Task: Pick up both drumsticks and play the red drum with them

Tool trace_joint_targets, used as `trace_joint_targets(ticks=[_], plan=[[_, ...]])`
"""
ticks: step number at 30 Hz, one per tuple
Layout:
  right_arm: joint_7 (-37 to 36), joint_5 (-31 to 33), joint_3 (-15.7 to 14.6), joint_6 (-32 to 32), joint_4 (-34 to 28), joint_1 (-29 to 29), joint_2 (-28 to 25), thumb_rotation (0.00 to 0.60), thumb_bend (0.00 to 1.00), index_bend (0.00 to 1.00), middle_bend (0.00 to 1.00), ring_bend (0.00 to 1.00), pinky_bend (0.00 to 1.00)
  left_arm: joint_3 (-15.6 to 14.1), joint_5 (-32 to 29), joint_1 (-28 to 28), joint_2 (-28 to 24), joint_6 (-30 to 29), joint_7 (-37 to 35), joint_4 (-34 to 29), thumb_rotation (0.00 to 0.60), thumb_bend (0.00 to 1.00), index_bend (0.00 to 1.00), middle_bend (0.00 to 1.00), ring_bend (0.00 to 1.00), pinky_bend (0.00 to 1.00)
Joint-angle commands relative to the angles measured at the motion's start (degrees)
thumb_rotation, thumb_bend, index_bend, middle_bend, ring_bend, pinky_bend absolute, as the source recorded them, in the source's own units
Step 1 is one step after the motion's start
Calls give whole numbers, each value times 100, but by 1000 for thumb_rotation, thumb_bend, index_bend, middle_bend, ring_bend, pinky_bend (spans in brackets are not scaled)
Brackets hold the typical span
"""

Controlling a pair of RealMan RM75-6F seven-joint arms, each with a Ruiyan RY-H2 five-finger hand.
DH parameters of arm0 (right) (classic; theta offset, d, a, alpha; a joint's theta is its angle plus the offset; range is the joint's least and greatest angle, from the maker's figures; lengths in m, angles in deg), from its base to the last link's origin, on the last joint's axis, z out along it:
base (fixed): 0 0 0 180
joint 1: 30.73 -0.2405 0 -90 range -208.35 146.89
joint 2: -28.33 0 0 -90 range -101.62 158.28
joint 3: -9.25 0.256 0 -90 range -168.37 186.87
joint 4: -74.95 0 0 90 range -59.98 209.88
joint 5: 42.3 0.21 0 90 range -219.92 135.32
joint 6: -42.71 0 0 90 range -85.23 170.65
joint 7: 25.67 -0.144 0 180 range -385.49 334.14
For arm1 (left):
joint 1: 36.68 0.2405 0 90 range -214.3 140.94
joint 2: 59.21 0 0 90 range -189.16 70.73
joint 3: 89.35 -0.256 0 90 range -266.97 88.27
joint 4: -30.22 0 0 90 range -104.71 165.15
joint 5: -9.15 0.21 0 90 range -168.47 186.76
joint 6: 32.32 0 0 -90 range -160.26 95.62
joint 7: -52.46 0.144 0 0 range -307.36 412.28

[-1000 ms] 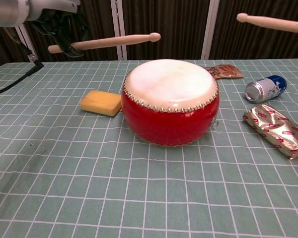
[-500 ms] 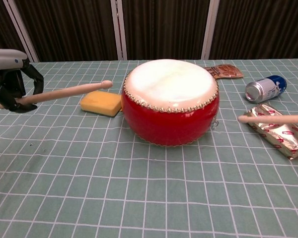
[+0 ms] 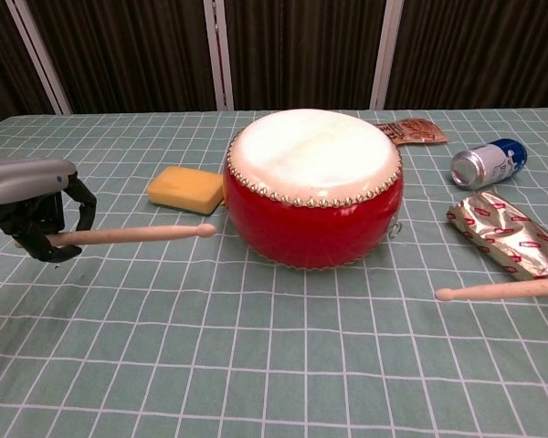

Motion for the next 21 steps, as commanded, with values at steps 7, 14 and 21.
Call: trace_joint_targets(ticks=[7,14,21], plan=[[594,434,-43,184,-135,-80,-60,600,495,521,1000,1000,987,-35,-136,-22,129,118,350,175,600,209,356,814,930,1000],[1006,635,-45,52,-220,-81,-30,600,379,297,1000,1000,965,-42,15,88,-43,84,281,12,600,119,175,686,865,979],[1269,720,-37,-186,-258,-31,-45,600,349,233,991,994,920,-149,733,421,-439,-65,-239,-230,600,119,124,539,712,784]])
